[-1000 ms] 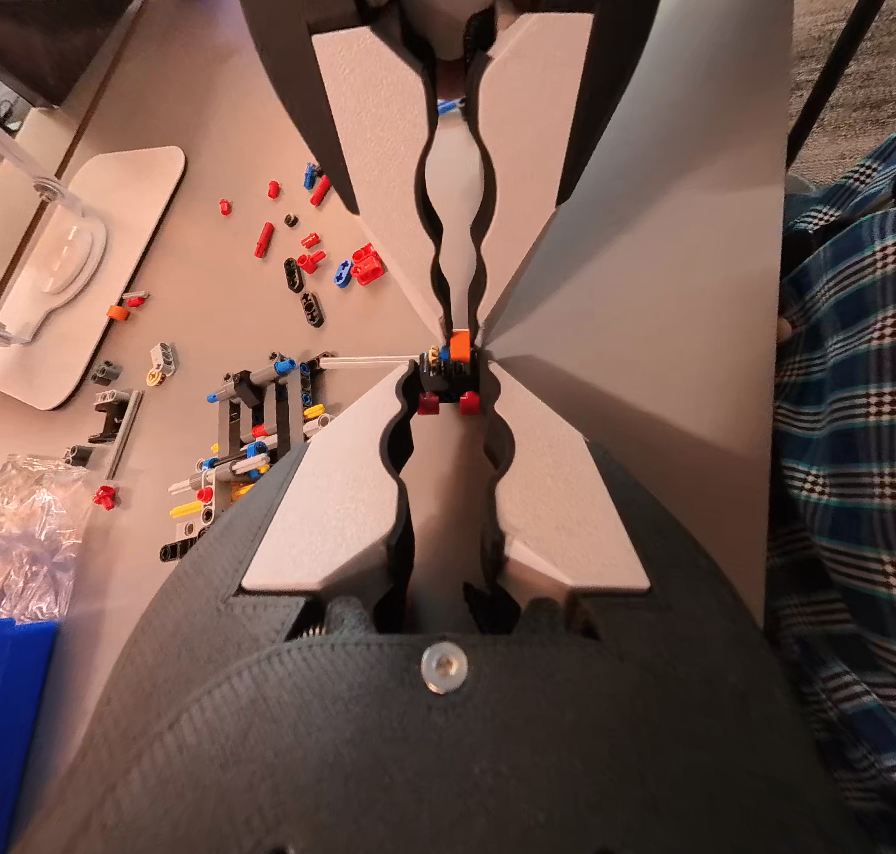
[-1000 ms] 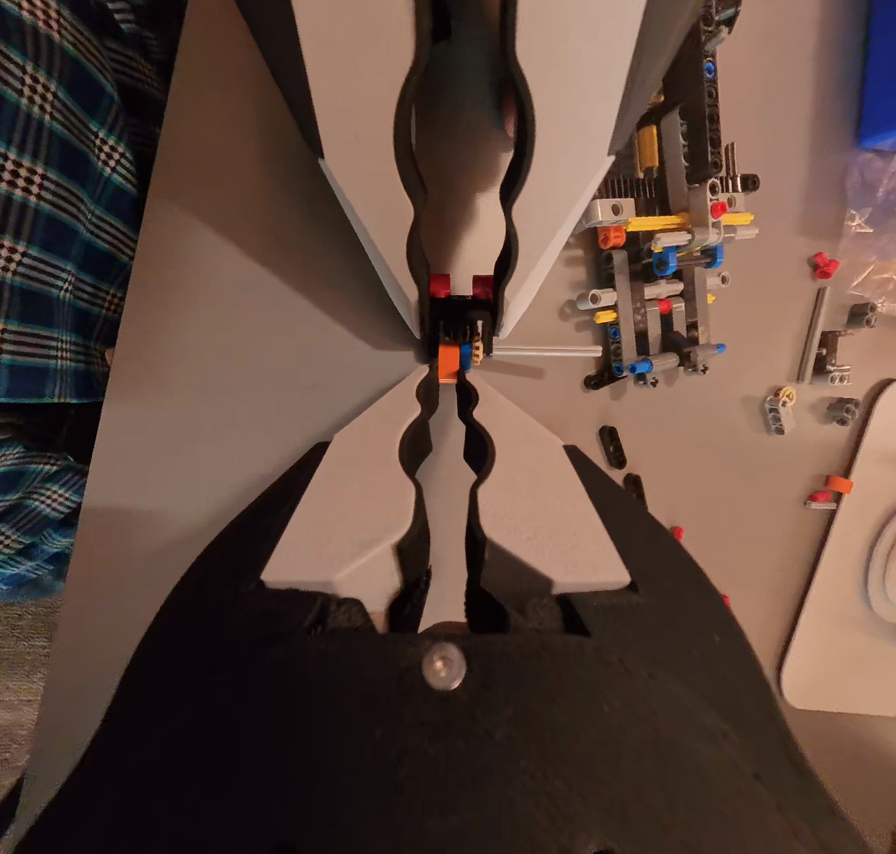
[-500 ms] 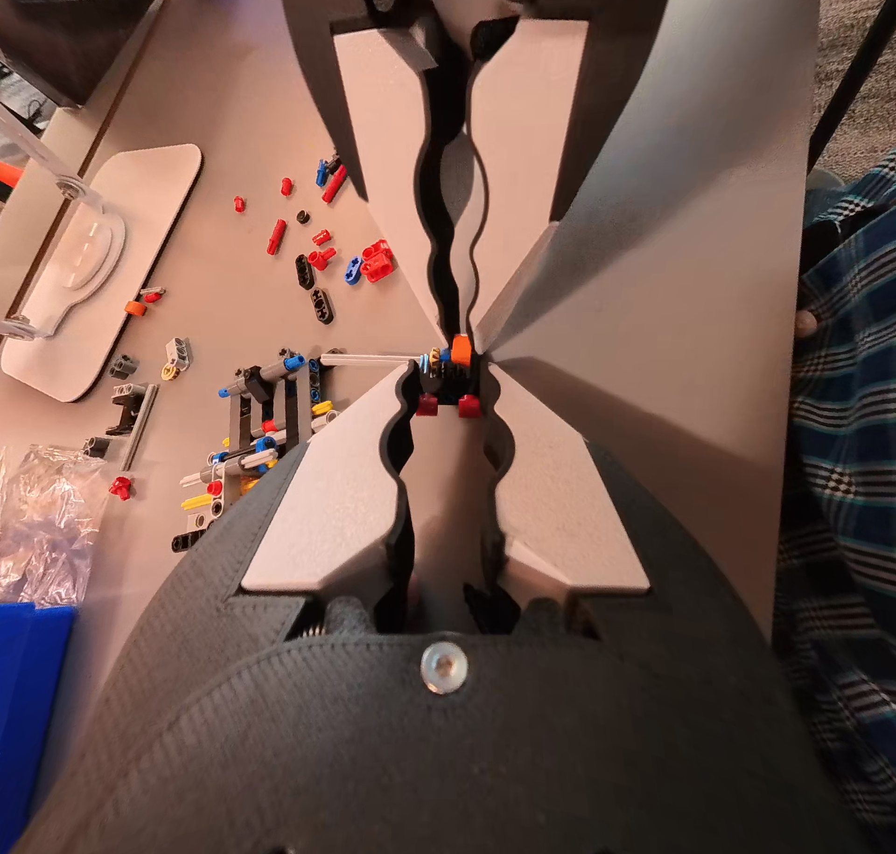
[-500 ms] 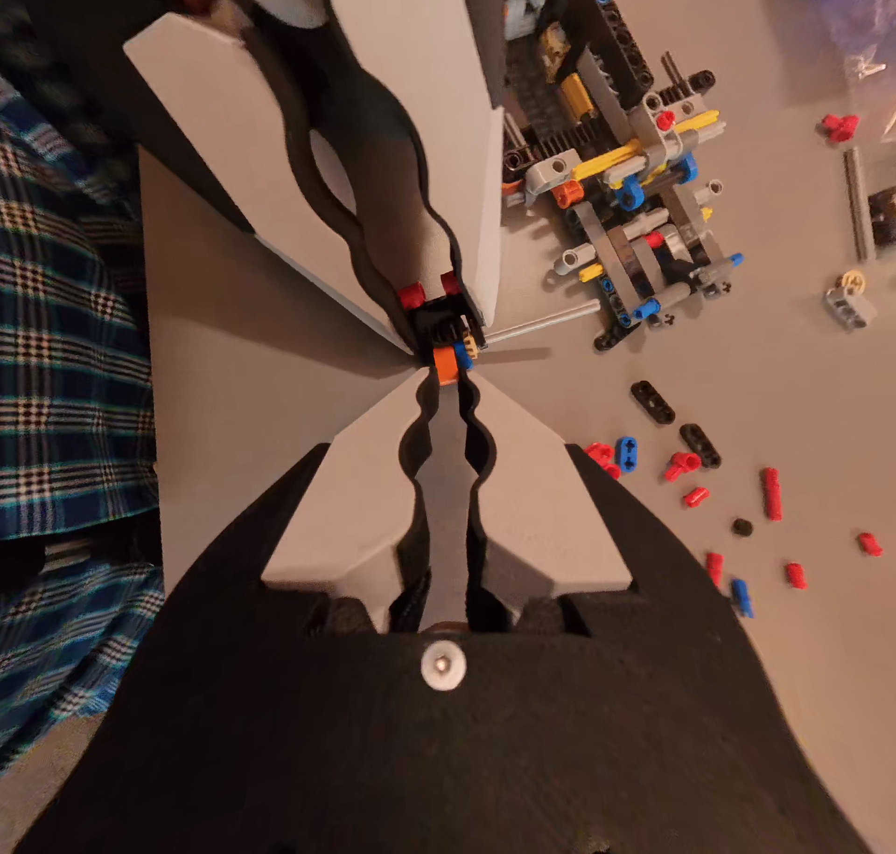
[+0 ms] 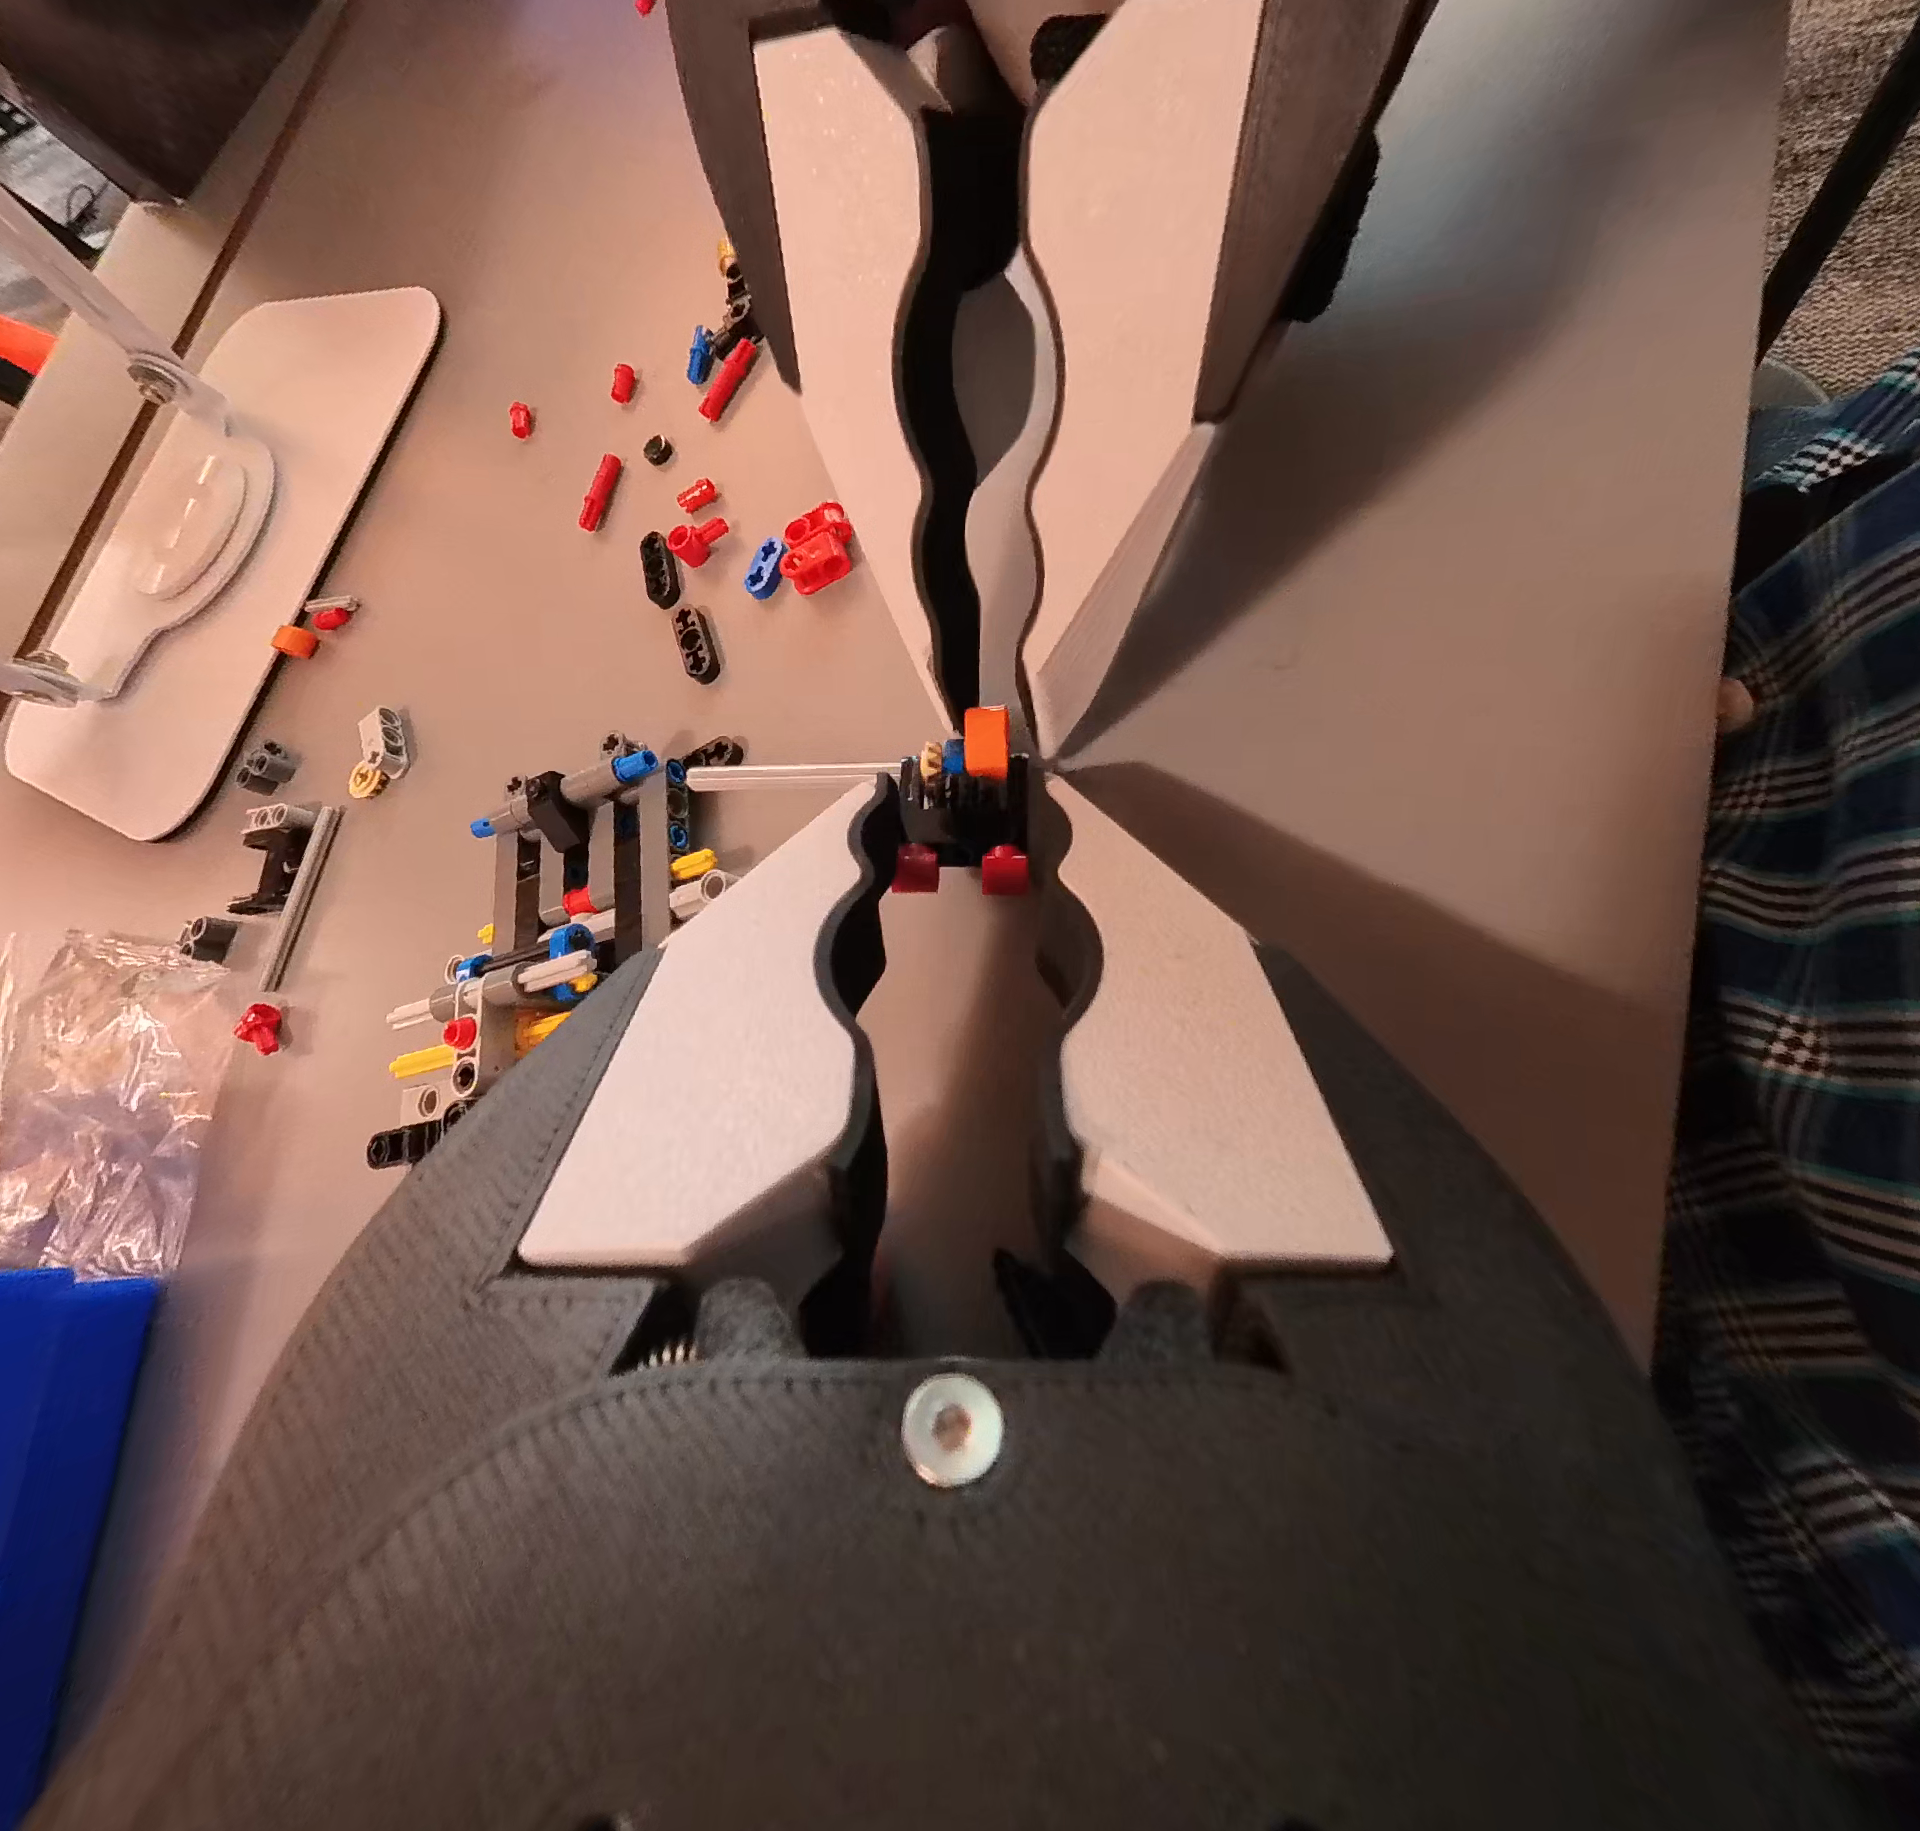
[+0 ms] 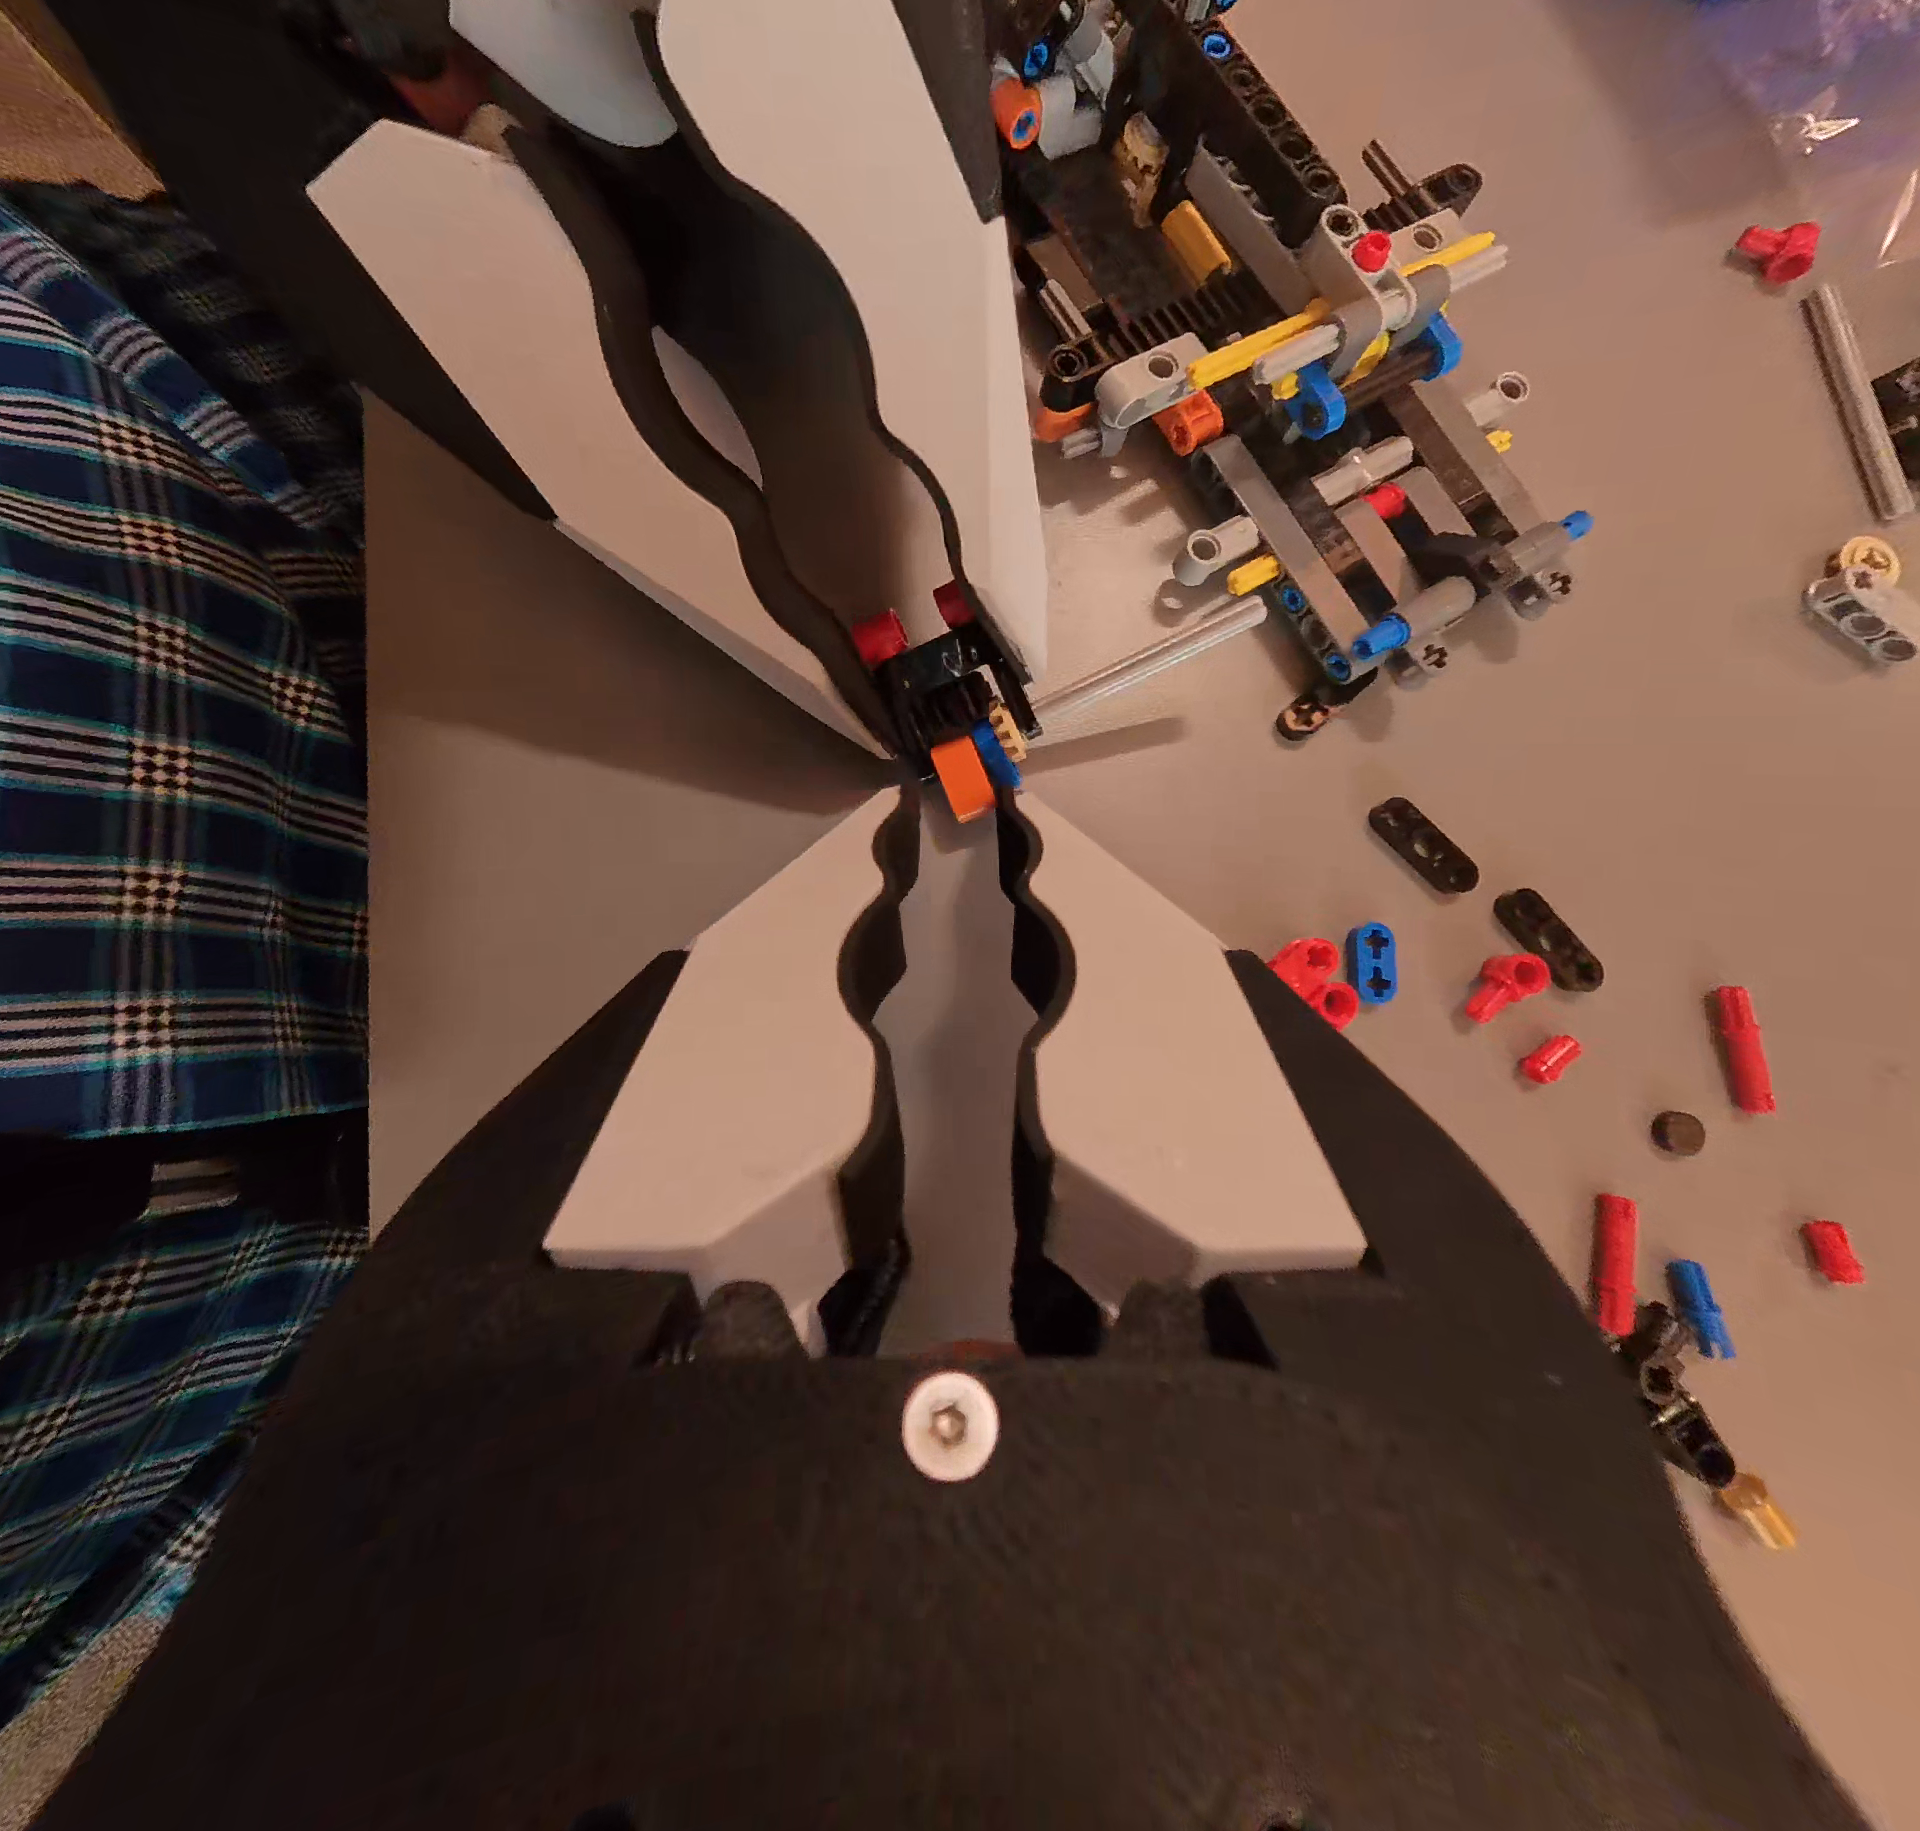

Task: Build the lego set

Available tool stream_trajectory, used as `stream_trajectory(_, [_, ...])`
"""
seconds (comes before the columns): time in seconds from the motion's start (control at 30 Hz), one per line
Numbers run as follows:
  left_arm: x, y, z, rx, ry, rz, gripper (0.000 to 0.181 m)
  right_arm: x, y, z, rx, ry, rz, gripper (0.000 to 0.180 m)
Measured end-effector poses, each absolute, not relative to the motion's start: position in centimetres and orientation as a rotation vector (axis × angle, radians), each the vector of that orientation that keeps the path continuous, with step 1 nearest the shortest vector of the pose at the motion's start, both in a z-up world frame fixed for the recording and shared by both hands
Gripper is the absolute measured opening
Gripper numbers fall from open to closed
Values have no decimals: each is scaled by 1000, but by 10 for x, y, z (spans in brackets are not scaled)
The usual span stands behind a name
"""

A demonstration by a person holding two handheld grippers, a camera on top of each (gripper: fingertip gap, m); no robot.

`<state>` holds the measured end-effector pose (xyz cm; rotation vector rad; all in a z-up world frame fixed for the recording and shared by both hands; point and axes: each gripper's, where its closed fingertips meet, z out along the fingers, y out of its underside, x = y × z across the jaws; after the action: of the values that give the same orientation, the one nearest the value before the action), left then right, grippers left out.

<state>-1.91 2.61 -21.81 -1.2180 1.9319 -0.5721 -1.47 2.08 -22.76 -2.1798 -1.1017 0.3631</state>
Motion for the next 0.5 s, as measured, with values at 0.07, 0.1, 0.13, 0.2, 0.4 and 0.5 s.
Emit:
stream_trajectory(0.07, [-20,26,-218,-1219,1932,-569,23,-14,20,-224,-2175,-1083,394,13])
stream_trajectory(0.1, [-20,27,-218,-1218,1929,-564,23,-13,20,-222,-2177,-1064,413,13])
stream_trajectory(0.13, [-20,27,-218,-1218,1926,-559,23,-11,20,-221,-2189,-1038,433,12])
stream_trajectory(0.2, [-21,27,-218,-1209,1923,-547,24,-9,19,-219,-2225,-962,513,8])
stream_trajectory(0.4, [-22,23,-220,-1215,1936,-538,23,-10,18,-222,-2288,-772,768,10])
stream_trajectory(0.5, [-23,24,-222,-1238,1940,-537,23,-12,19,-223,-2285,-748,790,9])
